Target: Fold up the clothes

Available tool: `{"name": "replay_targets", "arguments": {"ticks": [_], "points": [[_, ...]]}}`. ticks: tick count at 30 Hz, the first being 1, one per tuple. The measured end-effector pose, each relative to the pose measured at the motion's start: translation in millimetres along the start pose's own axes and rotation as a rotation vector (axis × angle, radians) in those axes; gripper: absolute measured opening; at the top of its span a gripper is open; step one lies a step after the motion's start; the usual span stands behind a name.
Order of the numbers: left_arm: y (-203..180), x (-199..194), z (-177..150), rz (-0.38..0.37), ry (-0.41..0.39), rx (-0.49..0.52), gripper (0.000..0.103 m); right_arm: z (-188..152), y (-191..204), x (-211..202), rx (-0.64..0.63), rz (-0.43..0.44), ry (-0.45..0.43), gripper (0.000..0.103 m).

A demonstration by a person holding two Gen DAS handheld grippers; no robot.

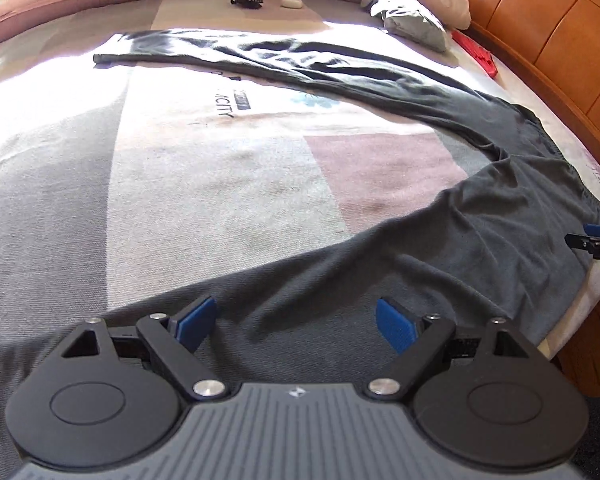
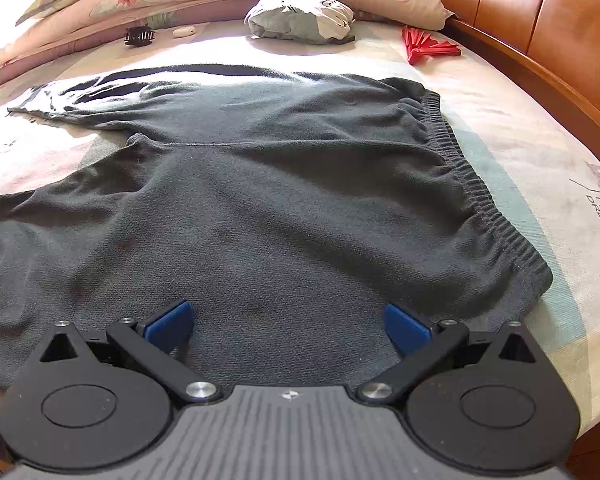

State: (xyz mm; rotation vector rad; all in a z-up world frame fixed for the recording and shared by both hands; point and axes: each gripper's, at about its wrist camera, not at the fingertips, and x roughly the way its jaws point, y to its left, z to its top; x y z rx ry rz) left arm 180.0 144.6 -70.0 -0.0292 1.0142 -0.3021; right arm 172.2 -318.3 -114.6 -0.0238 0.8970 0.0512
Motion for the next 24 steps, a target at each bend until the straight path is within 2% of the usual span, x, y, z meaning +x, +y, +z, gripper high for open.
{"name": "replay_targets", "arguments": {"ticks": [3,7,8,9,12,14,20,21,24], "points": [[13,-9,0,0.001,-0.019,-0.013,0.087,2,1,1,0.002,-0.007,0.011,0.103],[40,6,-11,0.092,0.038,-0.053,0.087,2,1,1,0.001,-0.008,0.016,0.103],[47,8,-14,0.146,0.042,-0.047,0.087,2,1,1,0.001,-0.008,0.014,0.103],[53,6,-15,0.161,0.029,-0.041,0.087,2,2,0,0.001,-0.009,0.013,0.103],[65,-9,-9,0.159,0.006,-0.1,0.087,1,2,0,0.002,-0.013,0.012,0.103],[64,-18,-8,0.177,-0.004,-0.078,0.087,2,3,0,0.004,-0.016,0.015,0.103],[54,-27,-34,0.079,0.026,-0.037,0.088,2,4,0,0.008,-0.022,0.017,0.103],[57,-25,-42,0.099,0.045,-0.052,0.088,2,4,0,0.009,-0.023,0.015,0.103],[67,-29,-56,0.184,0.032,-0.059,0.088,1,4,0,0.009,-0.022,0.011,0.103]]}}
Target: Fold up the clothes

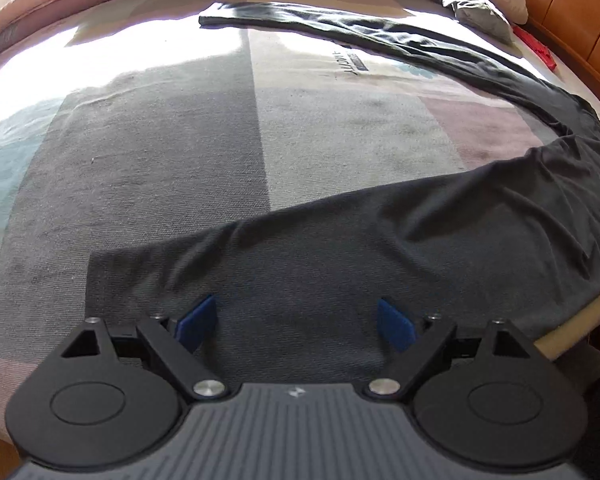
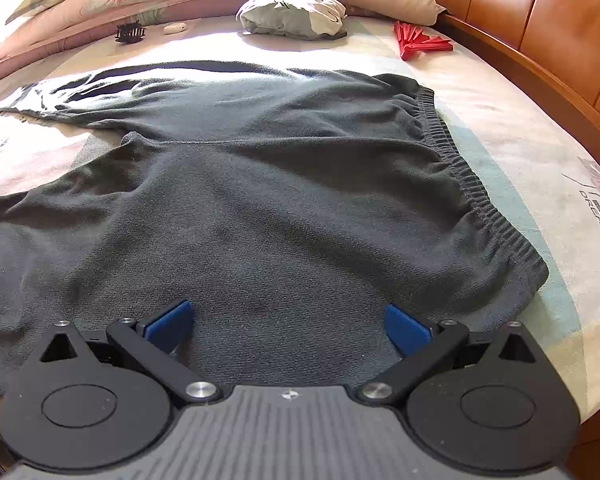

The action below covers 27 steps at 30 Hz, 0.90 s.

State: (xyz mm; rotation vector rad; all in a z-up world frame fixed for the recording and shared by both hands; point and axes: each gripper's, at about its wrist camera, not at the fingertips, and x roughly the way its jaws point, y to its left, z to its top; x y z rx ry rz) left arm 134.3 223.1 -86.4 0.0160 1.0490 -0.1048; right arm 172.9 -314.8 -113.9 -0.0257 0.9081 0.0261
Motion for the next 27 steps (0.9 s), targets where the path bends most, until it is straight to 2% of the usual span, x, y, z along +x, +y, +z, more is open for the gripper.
{"name": "replay_targets", "arguments": {"ticks": [3,7,9,11,13,15,17,23,27], "points": [[15,-11,2,0.036,-0.037,-0.06,0.087,0,0,0,-0.001,0.0,0.0,0.103],[33,-12,9,-0.015,-0.082,-0.123,0.088,0,1,0,0.004,-0.005,0.0,0.103],[44,3,10,0.009,-0.048,-0.164,0.087,0,1,0,0.006,-0.009,-0.003,0.103],[51,8,10,0.055,-0.071,-0.175,0.087,-1,1,-1,0.008,-0.009,-0.007,0.103],[51,8,15,0.098,-0.057,-0.205,0.087,-2,1,-1,0.005,-0.007,-0.007,0.103],[42,0,19,0.092,-0.073,-0.198,0.087,-1,0,-2,0.0,-0.005,-0.002,0.103],[23,-7,23,0.032,-0.082,-0.143,0.087,0,1,-2,-0.001,-0.005,0.008,0.103],[-76,-22,33,-0.144,-0.115,0.125,0.087,-1,2,-2,0.0,-0.006,0.003,0.103],[-131,-16,37,-0.228,-0.125,0.224,0.088,-2,1,-2,0.001,-0.004,-0.004,0.103]]}}
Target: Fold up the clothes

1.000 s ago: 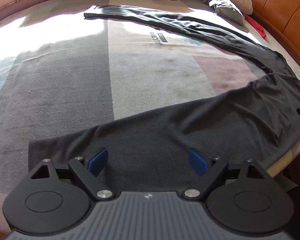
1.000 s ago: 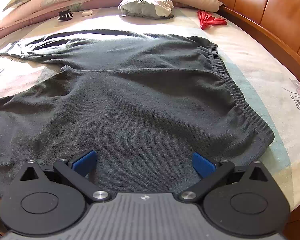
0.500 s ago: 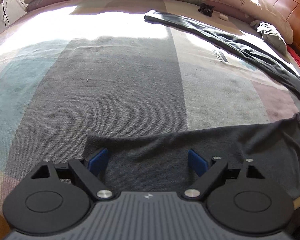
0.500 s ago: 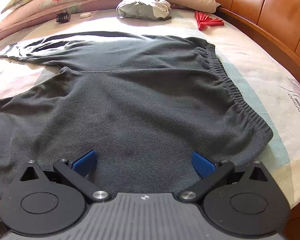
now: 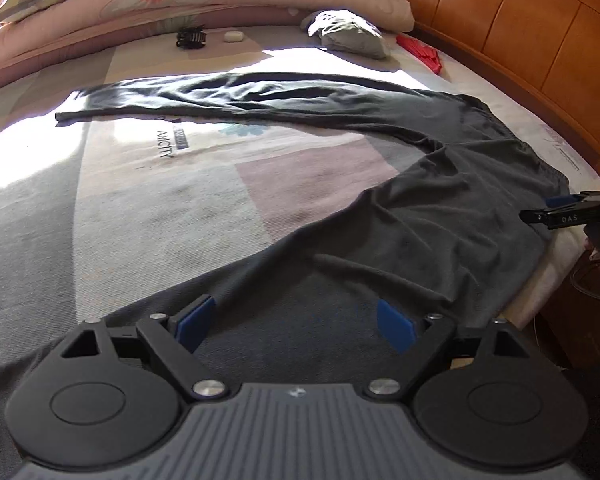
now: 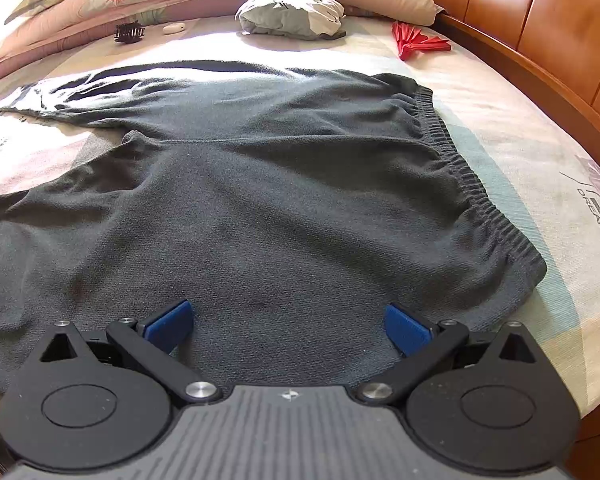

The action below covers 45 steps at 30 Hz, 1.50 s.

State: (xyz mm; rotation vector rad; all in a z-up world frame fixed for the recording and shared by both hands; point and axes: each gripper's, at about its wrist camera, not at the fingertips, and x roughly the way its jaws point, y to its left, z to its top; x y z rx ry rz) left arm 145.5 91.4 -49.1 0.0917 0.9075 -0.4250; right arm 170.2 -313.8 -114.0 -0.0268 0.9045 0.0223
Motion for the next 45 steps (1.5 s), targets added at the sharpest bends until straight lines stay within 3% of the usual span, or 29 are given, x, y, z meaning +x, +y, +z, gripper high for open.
{"name": "replay_targets", "arguments": {"ticks": [6,14,18,22,27,30,35,39,45], "points": [[-46,23,-4,-0.062,0.03,0.082,0.088,-2,0,0,0.002,0.003,-0.013,0.103],[-48,32,-29,-0.07,0.095,-0.005,0.088,-8,-4,-4,-0.019,0.029,-0.038,0.103],[-40,23,-30,-0.04,0.105,-0.046,0.088,-8,-11,-14,-0.066,0.082,0.017,0.103],[-40,22,-19,0.023,0.099,-0.026,0.088,9,-25,-23,-0.053,0.113,-0.053,0.103],[-52,30,-2,-0.003,0.063,-0.021,0.088,38,-44,-2,0.007,0.124,-0.116,0.103],[-59,34,1,-0.015,0.057,-0.026,0.089,34,-57,22,0.033,0.109,-0.057,0.103],[-55,36,0,-0.011,0.07,-0.056,0.089,11,-71,13,-0.067,0.045,-0.073,0.103],[-57,37,10,0.001,0.053,-0.049,0.088,31,-74,7,-0.008,0.052,-0.091,0.103],[-69,42,20,-0.008,0.026,-0.028,0.089,80,-55,35,0.019,0.165,-0.126,0.103]]}}
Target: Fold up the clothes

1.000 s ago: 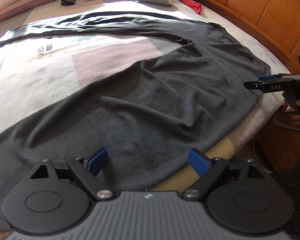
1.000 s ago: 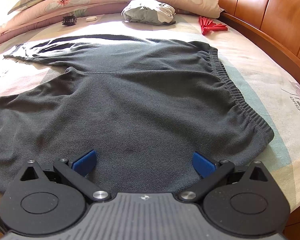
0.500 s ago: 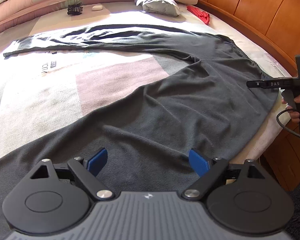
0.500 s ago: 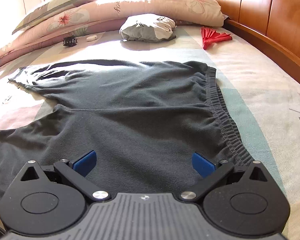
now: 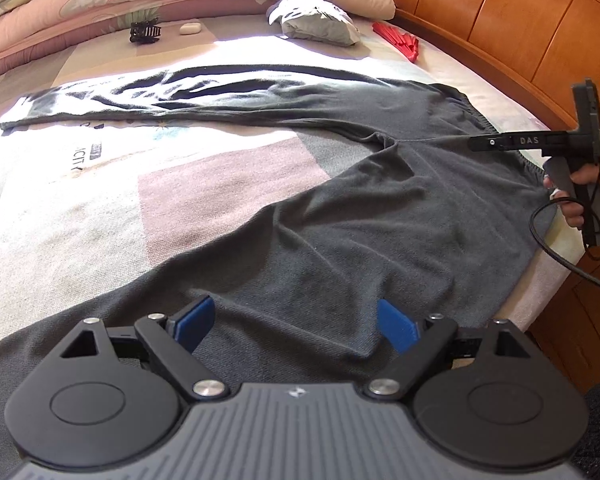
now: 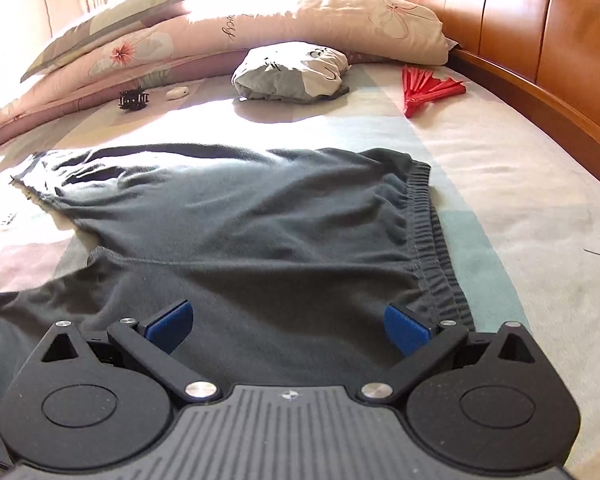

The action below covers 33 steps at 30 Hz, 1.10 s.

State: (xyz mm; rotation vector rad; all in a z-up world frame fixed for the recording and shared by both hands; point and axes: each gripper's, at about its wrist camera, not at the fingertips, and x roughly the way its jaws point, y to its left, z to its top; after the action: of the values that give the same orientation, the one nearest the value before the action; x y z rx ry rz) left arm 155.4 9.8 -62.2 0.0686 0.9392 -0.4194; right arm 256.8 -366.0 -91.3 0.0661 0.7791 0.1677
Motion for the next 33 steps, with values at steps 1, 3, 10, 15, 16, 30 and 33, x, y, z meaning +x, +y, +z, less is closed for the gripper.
{"name": "replay_targets", "arguments": {"ticks": [1,3,10,15,16,30,33], "points": [[2,0,-1,0.006,0.001,-0.009,0.089,3,1,8,-0.003,0.002,0.021,0.103],[5,1,-4,0.02,0.005,-0.028,0.089,6,0,23,-0.014,-0.004,0.066,0.103],[25,-2,-12,0.063,0.014,-0.102,0.089,9,-10,21,-0.054,-0.082,0.104,0.103],[20,-5,-6,0.077,-0.003,-0.074,0.089,40,9,28,-0.074,-0.028,0.044,0.103],[18,-6,-5,0.071,-0.008,-0.068,0.089,48,13,36,-0.085,-0.027,0.044,0.103],[31,-12,-18,0.07,-0.005,-0.131,0.089,103,-29,130,-0.035,-0.056,0.122,0.103],[32,-13,-16,0.082,-0.018,-0.131,0.089,118,-49,124,0.092,-0.075,0.128,0.103]]}}
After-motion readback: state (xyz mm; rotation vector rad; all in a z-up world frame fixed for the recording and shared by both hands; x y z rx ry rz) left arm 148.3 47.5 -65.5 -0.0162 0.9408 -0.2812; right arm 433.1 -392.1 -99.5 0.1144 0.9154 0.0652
